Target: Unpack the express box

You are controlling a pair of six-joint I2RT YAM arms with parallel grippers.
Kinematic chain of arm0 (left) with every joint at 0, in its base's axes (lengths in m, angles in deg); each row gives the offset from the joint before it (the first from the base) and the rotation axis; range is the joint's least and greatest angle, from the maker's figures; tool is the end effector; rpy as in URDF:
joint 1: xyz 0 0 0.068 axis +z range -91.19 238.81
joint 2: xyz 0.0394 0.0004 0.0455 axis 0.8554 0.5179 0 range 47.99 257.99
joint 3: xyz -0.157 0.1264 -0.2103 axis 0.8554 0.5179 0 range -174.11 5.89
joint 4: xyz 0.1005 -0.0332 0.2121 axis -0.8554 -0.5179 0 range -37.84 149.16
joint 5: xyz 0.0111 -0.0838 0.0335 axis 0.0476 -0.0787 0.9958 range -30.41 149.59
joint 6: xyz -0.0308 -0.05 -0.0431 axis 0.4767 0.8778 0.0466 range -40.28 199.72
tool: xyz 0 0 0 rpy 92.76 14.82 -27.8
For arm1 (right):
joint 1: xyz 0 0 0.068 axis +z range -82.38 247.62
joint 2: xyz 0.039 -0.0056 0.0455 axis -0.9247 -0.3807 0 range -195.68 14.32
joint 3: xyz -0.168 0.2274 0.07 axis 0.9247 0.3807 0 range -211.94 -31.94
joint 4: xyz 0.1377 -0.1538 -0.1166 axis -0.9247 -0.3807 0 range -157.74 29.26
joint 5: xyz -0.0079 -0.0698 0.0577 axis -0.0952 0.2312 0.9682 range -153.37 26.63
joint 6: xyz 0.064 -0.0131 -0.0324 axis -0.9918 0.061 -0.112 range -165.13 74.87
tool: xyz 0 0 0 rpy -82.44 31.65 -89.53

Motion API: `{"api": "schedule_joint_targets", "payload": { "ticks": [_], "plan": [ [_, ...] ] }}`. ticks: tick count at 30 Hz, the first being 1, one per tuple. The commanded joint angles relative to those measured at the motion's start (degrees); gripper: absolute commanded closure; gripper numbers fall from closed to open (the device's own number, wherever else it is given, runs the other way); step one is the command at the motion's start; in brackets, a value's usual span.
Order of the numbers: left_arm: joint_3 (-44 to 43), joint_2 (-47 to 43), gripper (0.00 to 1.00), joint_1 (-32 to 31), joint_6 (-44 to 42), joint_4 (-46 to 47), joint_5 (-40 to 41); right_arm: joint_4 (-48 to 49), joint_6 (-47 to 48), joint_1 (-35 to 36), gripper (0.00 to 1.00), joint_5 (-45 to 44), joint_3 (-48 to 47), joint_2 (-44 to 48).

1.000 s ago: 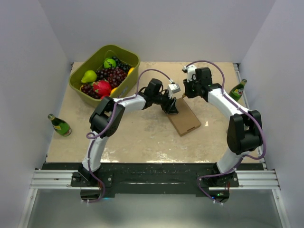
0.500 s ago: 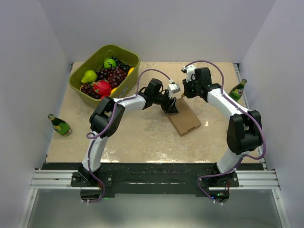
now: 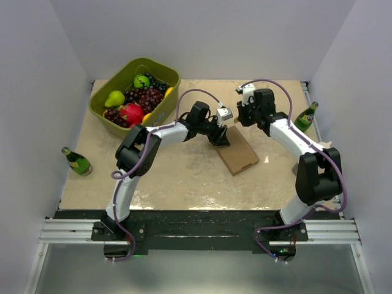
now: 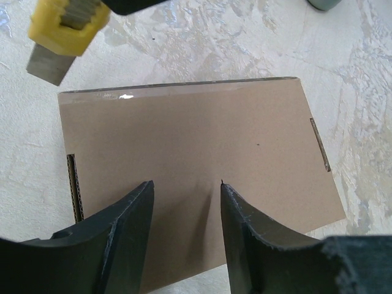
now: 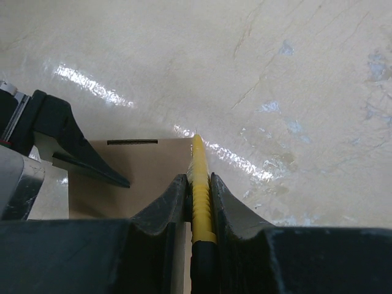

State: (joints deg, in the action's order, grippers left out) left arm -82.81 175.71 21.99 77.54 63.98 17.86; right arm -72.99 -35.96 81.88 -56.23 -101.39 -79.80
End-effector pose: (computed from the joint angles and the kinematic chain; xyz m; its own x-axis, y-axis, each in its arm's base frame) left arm 0.3758 -0.3317 0.1793 -0.4159 0.3467 -0.8407 0.9044 0.2545 -0.3424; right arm 0.3582 0.0988 0.2784 -0.5205 -0.2953 -0.8012 -0.4291 0.9017 -0.0536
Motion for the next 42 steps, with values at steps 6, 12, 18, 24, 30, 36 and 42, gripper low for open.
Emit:
{"api": "schedule_joint_targets", "payload": {
  "ticks": [6, 12, 18, 24, 30, 36, 42],
  "plan": [
    [0.4, 1.2, 0.49, -0.9, -0.5, -3.2, 0.0, 3.5, 0.7, 0.3, 1.0, -0.5, 1.2, 1.6],
    [0.5, 1.2, 0.5, -1.1, -0.7, -3.3, 0.3, 3.8, 0.1, 0.2, 1.0, -1.0, 1.3, 1.4],
    [0.5, 1.2, 0.5, -1.2, -0.7, -3.3, 0.3, 3.5, 0.1, 0.3, 1.0, -1.5, 0.9, 0.2],
    [0.4, 1.1, 0.51, -1.2, -0.8, -3.4, 0.5, 3.2, 0.5, 0.2, 1.0, -1.6, 0.7, -0.7],
    [0.5, 1.2, 0.51, -1.2, -0.8, -3.5, 0.5, 2.7, 0.7, 0.3, 1.0, -1.3, 0.6, -1.3],
    [0.3, 1.3, 0.53, -1.2, -0.8, -3.5, 0.5, 3.0, 0.8, 0.2, 1.0, -2.0, 0.8, -1.5],
    [0.2, 1.6, 0.54, -1.2, -0.8, -3.5, 0.5, 2.7, 0.9, 0.3, 1.0, -2.4, 1.0, -1.1]
  ]
}}
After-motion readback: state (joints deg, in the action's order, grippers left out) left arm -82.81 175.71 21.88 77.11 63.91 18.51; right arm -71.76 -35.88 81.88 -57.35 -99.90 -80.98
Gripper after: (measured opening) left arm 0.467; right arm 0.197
